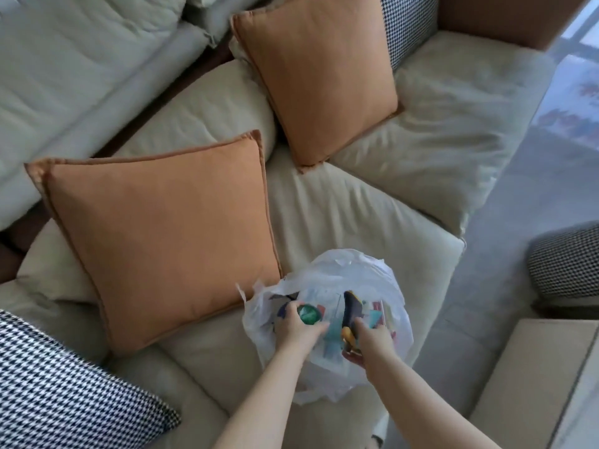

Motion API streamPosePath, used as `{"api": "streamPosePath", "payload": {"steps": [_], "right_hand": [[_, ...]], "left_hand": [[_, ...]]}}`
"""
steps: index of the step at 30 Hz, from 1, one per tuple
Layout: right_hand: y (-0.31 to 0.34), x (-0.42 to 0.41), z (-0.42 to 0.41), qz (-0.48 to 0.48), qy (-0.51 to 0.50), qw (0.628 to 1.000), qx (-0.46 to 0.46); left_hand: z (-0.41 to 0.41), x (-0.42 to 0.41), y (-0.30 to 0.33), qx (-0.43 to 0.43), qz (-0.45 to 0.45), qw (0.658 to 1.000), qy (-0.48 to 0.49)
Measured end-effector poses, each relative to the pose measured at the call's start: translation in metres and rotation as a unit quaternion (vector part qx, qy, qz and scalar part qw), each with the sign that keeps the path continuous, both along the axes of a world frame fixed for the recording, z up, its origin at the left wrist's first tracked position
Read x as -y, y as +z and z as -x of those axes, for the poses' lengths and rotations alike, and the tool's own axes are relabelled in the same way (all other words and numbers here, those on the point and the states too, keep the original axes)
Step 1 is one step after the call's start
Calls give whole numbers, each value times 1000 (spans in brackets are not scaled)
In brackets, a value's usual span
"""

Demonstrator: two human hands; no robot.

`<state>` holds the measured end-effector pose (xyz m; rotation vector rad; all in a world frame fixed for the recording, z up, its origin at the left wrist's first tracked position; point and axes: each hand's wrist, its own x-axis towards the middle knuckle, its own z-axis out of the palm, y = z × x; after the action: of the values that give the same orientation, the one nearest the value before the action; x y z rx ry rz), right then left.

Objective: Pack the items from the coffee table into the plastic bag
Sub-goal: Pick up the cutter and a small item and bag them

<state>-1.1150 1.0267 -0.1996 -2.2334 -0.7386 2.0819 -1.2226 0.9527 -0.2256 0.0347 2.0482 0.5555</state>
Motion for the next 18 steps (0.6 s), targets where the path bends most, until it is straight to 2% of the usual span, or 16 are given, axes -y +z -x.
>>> {"api": "streamPosePath", "payload": {"steps": [5,11,18], "right_hand": [[-21,9,7,-86,22,996,5],[-21,14,-5,-133,220,961,98],[14,31,-32,-205,237,947,66]], "left_hand": [[4,-2,-25,-45,-18,998,-50],[10,-1,-10,-69,-28,987,-145],[-13,-5,27,-30,-31,964,-264]]}}
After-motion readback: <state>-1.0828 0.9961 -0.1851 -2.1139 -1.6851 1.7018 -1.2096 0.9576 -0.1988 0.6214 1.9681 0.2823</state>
